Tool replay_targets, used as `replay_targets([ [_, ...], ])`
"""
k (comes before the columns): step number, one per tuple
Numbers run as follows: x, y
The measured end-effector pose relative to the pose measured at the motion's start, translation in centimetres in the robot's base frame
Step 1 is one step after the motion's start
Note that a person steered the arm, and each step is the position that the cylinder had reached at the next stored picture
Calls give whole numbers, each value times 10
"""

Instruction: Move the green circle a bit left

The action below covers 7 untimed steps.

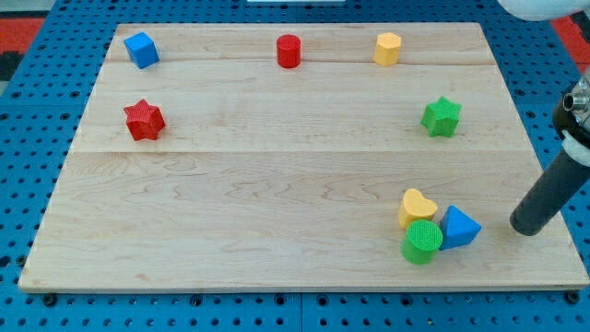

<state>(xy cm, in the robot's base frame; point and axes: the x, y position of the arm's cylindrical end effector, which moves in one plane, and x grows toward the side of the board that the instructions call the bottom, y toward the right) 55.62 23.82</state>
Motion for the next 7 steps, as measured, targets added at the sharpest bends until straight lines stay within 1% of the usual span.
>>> replay_targets([
  [1, -21, -79],
  [3, -42, -248],
  [4, -43, -290],
  [5, -8, -276],
  [6, 51, -269],
  [7, 62, -229],
])
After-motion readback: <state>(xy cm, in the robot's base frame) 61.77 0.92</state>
